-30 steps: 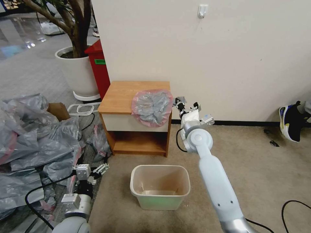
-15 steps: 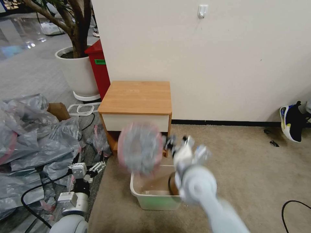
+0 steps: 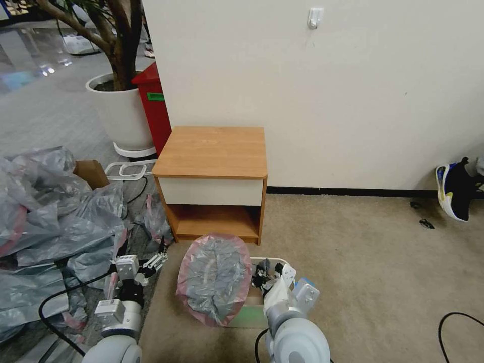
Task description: Pick up the garbage bag from the table and place it over the trash can.
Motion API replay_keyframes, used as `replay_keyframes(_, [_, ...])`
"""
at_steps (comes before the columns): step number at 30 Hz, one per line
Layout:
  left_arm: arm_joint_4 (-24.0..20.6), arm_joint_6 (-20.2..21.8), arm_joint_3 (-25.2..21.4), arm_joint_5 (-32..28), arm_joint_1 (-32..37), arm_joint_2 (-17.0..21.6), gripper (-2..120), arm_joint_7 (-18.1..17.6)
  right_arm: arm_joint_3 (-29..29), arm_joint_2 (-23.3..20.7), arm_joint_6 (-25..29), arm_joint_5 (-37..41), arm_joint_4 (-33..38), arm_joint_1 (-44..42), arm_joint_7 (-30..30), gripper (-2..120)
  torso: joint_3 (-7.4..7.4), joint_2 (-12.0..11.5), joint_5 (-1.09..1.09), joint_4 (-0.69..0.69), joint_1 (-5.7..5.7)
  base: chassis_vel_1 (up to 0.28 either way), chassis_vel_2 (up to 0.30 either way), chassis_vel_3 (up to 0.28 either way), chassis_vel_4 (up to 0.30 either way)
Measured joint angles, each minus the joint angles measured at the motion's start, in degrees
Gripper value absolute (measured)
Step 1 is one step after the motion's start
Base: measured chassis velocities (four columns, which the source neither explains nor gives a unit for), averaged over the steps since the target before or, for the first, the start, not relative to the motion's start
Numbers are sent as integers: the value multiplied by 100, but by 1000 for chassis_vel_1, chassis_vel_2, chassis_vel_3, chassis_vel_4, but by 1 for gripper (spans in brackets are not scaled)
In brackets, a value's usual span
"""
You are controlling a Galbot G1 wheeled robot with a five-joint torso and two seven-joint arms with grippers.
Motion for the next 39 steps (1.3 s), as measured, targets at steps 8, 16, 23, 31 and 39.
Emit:
replay_keyframes(8, [-169,82,75,78,119,49,100,138,-63,-19,-115,-153,56,-120,143,22,0,0,0,0,0,0,0,0,0])
replay_keyframes(16, [-351,145,101,76,273,145,100,749,-56,-147,-126,-515,353,-348,307,50,0,0,0,0,0,0,0,0,0])
replay_keyframes(23, [-419,-163,204,56,285,174,100,1244,161,-249,-151,-707,514,-317,323,80,0,0,0,0,0,0,0,0,0])
replay_keyframes(31, [-765,-821,339,359,349,318,100,1158,428,-243,-41,-1054,554,-281,154,100,0,0,0,1,0,0,0,0,0])
replay_keyframes(39, [-2021,950,600,-983,267,683,100,1260,553,-111,119,-1398,494,-268,-33,100,0,0,1,0,0,0,0,0,0])
